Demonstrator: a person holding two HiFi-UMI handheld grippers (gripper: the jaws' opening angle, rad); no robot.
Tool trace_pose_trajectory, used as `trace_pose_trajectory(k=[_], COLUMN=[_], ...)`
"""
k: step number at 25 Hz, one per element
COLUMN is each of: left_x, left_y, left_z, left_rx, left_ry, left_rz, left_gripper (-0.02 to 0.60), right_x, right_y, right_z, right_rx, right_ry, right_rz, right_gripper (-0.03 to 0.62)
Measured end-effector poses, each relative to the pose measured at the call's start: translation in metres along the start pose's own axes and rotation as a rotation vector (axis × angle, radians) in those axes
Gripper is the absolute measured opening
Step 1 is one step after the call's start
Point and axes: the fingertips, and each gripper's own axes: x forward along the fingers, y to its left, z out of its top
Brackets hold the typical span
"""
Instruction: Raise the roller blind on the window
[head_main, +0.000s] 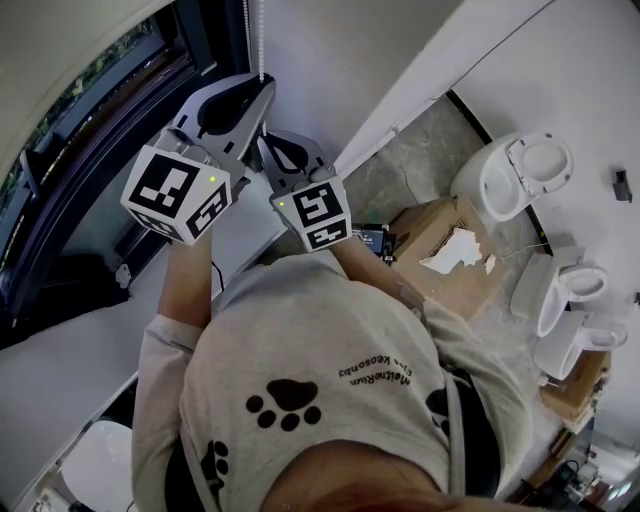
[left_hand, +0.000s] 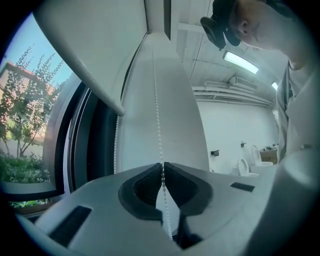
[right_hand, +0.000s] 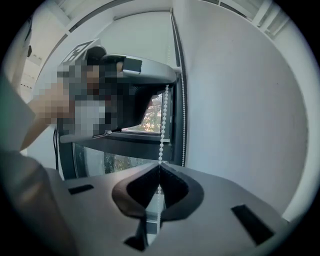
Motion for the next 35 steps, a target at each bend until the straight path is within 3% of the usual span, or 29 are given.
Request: trace_pose_trajectory(k=[9,25,30,35], left_x=[0.001,-0.009,-0.010,-0.011], left_y=[-0.005,-0.010,-0.009,-0.006], left_z=[-0.017,-0.074,-0.074,-0.081], left_rx=[-0.052,-0.198,-0.208,-0.207], left_ry=[0.035,0.031,0.023,0.039], left_rz=[-0.040,-0.037,-0.044,-0.039], left_gripper=[0.011,0.009,0.009,0.008], right_x=[0.000,0.002,-0.009,-0.026], right_y=[0.002,0.013,0.015,0.001], right_z=[-0.016,-0.071,-0.063,-0.024], right_rx=[0.017,0.014,0.024,0.073], right_ry=[0.028,0.140,0.143,0.049], right_rz=[0.002,0.034,0.069,0.036], right_gripper=[0.009,0.011,0.058,0.058])
